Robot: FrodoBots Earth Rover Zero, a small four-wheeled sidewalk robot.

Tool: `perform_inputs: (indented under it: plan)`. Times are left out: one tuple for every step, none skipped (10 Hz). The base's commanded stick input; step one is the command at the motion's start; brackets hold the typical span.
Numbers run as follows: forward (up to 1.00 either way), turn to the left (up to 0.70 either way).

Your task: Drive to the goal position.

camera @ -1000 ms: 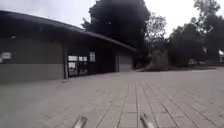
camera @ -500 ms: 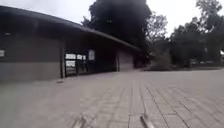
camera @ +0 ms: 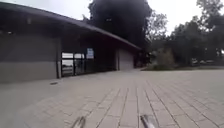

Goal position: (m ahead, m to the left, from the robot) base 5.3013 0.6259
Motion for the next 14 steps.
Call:
perform_inputs:
  plan:
    - [0.98,0.00]
    - [0.99,0.00]
    - [1.00,0.00]
    - [1.00,0.00]
    - [1.00,0.00]
    - [1.00,0.00]
    - [1.00,0.00]
    - [1.00,0.00]
    - [1.00,0.00]
    - [1.00,0.00]
    - [1.00,0.00]
    - [1.00,0.00]
    - [1.00,0.00]
    - [1.00,0.00]
